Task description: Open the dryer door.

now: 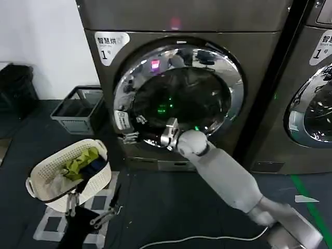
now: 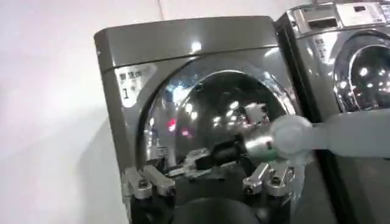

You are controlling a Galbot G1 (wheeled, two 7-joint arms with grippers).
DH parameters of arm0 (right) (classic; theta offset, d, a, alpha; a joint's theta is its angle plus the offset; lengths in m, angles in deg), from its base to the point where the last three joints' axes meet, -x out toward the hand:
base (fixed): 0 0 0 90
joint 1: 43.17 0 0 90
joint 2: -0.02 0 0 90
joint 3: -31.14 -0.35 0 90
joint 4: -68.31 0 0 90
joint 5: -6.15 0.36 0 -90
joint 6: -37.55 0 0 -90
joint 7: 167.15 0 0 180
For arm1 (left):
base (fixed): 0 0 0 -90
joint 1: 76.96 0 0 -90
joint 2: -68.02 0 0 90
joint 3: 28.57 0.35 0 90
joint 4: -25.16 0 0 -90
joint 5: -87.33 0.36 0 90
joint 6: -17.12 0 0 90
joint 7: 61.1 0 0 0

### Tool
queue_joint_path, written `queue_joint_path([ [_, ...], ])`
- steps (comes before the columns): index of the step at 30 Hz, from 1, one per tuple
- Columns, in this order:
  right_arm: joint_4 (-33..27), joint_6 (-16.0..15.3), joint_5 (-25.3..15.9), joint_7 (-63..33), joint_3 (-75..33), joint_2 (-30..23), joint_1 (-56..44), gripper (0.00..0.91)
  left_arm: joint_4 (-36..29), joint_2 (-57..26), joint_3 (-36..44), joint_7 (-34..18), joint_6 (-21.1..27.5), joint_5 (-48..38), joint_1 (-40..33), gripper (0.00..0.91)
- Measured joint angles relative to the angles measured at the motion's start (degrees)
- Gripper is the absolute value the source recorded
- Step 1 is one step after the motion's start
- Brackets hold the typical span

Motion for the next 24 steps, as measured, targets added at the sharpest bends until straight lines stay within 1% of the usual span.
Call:
queue_joint_path([
  [3,1.1,0.0,1.3,1.2,0.0,1.4,-0.1,0.907,0.8,-0.9,-2.3,0.0,1.0,-3.3,-0.6,0.907],
  [9,3.5,0.0,3.8,4.2,0.0,4.2,-0.7,0.907,1.8,-2.7,-6.0,0.0,2.7,-7.0,-2.2,0.907],
  [16,6.1,1.0,4.4,9.5,-0.2,7.6,-2.1,0.907,2.6,-4.5,-8.5,-0.2,5.8,-10.3,-4.1,0.907],
  [24,8.5,2.3,5.1,13.5,-0.8,11.3,-3.7,0.907,3.7,-6.2,-8.9,-0.3,7.5,-11.2,-6.9,0.907],
])
